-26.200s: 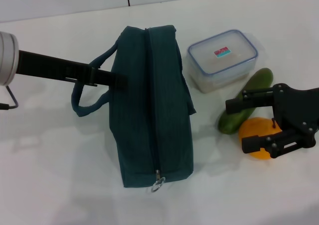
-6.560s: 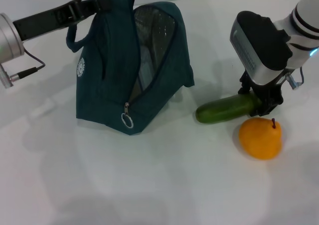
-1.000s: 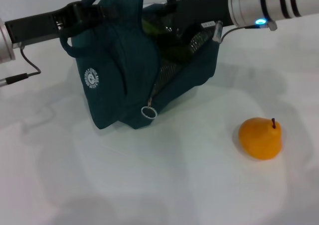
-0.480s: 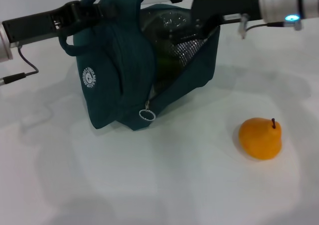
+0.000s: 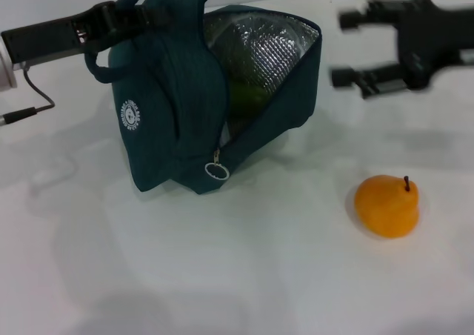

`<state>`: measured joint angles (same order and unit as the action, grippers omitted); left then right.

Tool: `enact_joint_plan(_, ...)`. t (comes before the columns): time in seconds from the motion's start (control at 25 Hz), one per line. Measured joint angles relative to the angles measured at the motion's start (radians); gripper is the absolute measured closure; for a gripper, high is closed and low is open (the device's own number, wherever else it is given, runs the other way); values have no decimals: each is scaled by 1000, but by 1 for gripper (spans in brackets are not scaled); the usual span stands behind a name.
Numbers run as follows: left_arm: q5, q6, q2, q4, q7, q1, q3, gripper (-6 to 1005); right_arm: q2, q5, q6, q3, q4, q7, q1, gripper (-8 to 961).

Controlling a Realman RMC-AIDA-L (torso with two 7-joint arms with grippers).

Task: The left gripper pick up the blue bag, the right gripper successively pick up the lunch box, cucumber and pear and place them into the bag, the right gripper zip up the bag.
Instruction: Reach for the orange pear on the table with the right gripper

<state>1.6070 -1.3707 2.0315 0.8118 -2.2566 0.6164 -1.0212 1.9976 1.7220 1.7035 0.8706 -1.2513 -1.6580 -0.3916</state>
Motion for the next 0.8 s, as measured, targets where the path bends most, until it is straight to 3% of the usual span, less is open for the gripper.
enact_joint_plan(0.2,0,2,3,-2,19,0,0,929,-30,14,85,-22,77,101,87,91)
enact_joint_plan(0.4,0,2,9,-6,36,-3,13,929,-58,17,82,-24,226,182,155,98)
enact_joint_plan(0.8,-1,2,13,-28,62,-10,26,929,-52,114,5,-29,266,202,177,113)
